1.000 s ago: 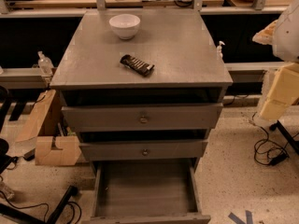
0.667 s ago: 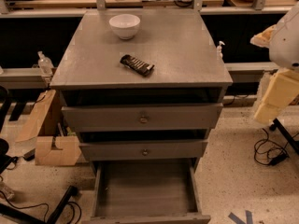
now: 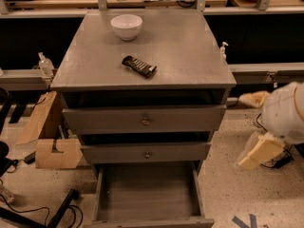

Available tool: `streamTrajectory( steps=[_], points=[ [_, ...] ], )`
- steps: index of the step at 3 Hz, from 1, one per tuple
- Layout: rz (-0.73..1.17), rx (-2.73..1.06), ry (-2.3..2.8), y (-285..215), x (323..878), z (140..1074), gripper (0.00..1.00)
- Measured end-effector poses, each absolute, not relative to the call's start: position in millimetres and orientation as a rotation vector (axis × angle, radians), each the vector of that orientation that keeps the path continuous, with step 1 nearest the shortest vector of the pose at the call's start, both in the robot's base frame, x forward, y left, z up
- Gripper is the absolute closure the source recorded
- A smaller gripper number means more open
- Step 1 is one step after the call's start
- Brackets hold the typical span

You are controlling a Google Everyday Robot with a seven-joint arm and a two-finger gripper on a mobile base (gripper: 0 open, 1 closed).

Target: Close bottom drawer

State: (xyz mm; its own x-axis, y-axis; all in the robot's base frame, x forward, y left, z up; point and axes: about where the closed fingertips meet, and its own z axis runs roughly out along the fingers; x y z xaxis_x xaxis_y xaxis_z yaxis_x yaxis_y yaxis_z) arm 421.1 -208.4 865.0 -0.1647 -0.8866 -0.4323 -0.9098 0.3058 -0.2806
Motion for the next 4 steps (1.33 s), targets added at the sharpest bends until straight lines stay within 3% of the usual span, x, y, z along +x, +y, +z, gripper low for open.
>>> streamTrajectory(
  steps=[3,4],
  points=[
    [0.126,-1.481,2.035,-206,406,668,0.84],
    [0.101,-1.461,2.032,-208,411,667,1.0]
  ],
)
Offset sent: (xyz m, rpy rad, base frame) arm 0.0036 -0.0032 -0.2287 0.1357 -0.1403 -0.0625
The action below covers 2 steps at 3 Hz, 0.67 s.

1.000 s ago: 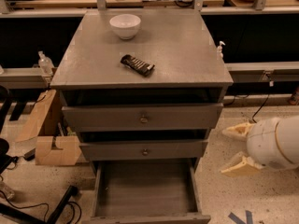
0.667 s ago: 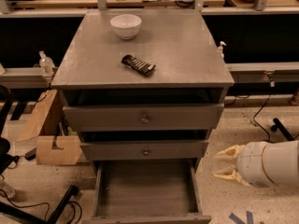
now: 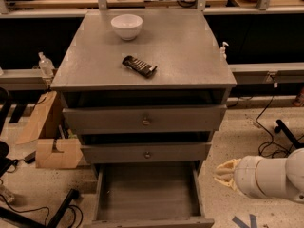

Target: Close bottom drawer

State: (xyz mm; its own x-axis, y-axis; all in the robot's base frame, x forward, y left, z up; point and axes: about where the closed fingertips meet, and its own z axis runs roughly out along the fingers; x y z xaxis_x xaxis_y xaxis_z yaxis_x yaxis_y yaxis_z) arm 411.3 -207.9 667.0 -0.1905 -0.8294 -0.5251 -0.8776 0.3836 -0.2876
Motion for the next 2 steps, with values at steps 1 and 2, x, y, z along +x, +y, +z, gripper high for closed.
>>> streamTrajectory(
  steps=[1,2],
  points=[
    [0.104,-1.464,2.032,-207,410,667,1.0],
    [0.132,-1.464,2.05,-199,408,640,1.0]
  ],
)
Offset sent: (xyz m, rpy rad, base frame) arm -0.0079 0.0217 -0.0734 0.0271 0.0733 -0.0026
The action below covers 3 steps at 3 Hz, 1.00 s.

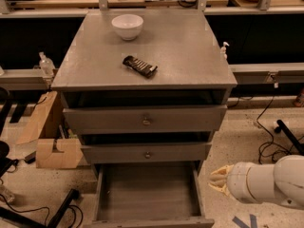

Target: Close bottom drawer

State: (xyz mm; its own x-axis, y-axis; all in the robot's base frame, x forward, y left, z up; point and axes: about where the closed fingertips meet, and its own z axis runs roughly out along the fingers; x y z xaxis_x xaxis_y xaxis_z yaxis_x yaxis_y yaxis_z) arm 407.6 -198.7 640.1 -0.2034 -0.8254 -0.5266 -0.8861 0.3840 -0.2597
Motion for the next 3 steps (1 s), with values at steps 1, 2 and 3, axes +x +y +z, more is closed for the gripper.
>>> streamTrajectory(
  steps=[1,2,3],
  points=[
    [0.21,-1.442,2.087,-191,396,565,1.0],
    [0.245,-1.399,2.078,-195,387,499,1.0],
    [0.225,-1.387,2.011,-203,385,448,1.0]
  ],
)
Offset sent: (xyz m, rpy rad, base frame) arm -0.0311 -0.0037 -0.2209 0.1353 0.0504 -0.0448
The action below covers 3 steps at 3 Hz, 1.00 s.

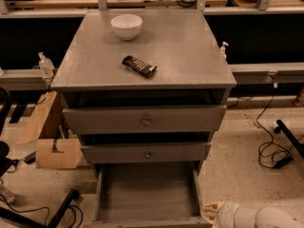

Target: Close bottom drawer

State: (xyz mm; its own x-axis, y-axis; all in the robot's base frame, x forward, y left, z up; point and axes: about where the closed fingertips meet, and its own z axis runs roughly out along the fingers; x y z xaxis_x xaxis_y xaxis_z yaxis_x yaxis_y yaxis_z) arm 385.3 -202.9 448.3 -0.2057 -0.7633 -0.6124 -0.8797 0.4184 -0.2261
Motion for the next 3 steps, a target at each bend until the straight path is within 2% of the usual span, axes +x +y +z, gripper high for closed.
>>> streamTrajectory(
  steps=[2,3],
  points=[
    [0.271,-1.525,2.035,-199,358,311,1.0],
    [0.271,-1.525,2.035,-199,358,311,1.0]
  ],
)
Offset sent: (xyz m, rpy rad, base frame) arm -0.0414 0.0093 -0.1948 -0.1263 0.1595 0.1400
